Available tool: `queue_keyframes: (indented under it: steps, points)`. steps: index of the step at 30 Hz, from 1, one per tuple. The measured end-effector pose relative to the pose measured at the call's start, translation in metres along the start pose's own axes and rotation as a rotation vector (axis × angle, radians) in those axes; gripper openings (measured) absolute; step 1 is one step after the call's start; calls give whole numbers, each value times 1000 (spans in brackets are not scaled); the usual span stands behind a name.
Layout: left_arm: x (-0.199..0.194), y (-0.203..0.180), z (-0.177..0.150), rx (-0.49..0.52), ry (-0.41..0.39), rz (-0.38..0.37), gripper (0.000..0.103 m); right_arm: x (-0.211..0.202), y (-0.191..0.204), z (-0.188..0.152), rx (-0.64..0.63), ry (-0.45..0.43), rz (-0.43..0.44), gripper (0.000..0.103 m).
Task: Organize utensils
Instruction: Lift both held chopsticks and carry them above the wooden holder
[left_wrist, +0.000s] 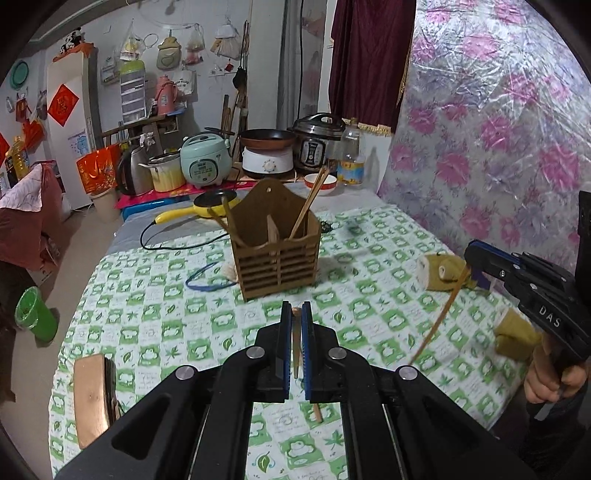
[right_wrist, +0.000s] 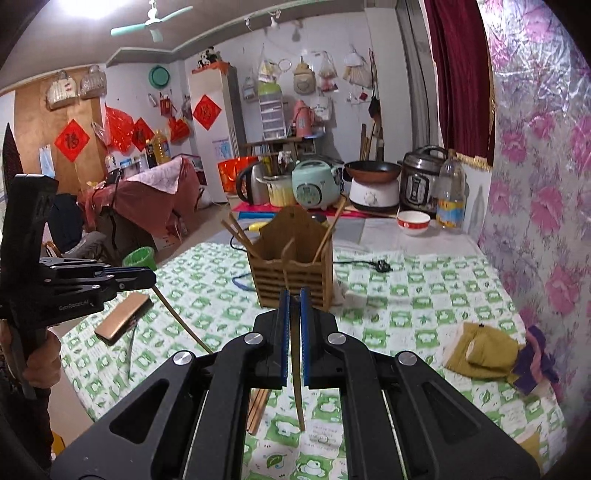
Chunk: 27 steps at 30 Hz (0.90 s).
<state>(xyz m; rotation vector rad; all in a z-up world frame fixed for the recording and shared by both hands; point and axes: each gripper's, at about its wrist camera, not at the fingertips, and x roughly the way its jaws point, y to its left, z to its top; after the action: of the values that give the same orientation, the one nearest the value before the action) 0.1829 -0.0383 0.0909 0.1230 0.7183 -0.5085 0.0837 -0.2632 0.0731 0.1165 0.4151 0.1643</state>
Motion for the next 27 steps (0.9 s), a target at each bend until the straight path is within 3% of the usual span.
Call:
queue_keyframes:
  steps: [6, 18, 21, 27]
  points:
    - [3, -2, 38, 16, -25, 5, 6, 7, 0, 27, -1, -25, 4, 6]
    - [20, 21, 150, -19, -130, 37, 6, 76, -9, 133, 57, -136, 24, 6]
    - [34, 30, 164, -29, -138, 47, 6, 96, -8, 151, 45, -163, 12, 6]
    - [87, 57, 166, -71, -80, 54, 6, 145, -8, 157, 38, -151, 4, 6]
